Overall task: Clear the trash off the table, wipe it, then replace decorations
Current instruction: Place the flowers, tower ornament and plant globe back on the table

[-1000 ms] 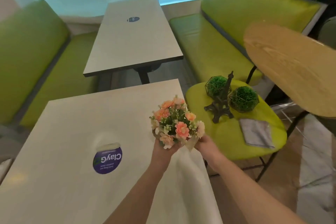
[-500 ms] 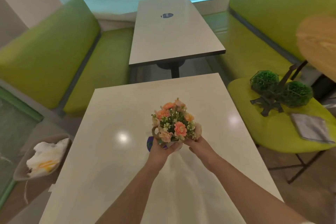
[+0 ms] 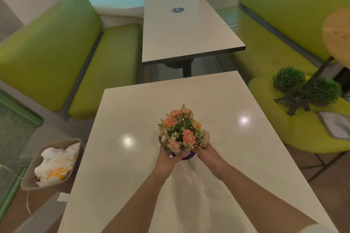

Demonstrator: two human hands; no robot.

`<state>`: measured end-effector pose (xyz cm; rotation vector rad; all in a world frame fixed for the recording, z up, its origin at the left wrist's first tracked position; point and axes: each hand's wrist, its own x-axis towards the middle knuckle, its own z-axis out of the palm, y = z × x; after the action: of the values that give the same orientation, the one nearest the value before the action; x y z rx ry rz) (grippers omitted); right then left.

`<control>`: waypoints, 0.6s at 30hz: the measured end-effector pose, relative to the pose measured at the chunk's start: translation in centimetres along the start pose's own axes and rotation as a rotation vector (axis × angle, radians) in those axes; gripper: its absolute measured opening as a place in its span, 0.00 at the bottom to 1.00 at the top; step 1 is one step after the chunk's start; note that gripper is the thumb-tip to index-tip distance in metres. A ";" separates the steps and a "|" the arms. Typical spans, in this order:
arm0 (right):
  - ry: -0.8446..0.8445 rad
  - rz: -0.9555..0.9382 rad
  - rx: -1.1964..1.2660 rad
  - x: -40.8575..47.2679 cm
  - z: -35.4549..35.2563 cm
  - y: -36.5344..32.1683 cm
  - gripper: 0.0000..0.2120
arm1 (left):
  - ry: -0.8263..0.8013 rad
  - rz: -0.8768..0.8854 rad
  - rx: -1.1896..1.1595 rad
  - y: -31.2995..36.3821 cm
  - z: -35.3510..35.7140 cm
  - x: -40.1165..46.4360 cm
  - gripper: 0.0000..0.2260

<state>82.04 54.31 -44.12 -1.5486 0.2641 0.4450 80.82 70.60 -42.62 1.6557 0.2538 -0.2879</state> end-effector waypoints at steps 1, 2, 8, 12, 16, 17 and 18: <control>0.000 -0.002 -0.001 0.0 0.1 0.0 0.29 | 0.004 0.000 -0.015 0.0 0.0 0.0 0.31; 0.001 -0.003 -0.006 0.0 0.2 0.1 0.29 | 0.004 -0.001 -0.023 -0.3 -0.2 0.0 0.32; 0.011 -0.011 -0.016 -0.3 0.5 0.0 0.34 | -0.027 -0.002 -0.036 -0.6 -0.4 0.2 0.35; 0.027 0.007 -0.035 -0.2 0.1 0.2 0.35 | -0.039 0.009 -0.045 -0.6 0.1 0.1 0.36; 0.020 0.007 -0.038 -0.5 -0.1 -0.2 0.36 | -0.028 0.012 -0.049 -0.5 0.6 -0.1 0.36; 0.019 0.005 -0.036 -0.6 -0.1 -0.1 0.36 | -0.028 0.012 -0.052 -0.5 0.7 0.0 0.36; 0.020 0.004 -0.036 -0.6 -0.1 -0.2 0.36 | -0.027 0.011 -0.050 -0.6 0.7 0.0 0.35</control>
<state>81.56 54.17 -43.69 -1.5885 0.2759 0.4399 80.62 69.99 -43.24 1.6019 0.2297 -0.2935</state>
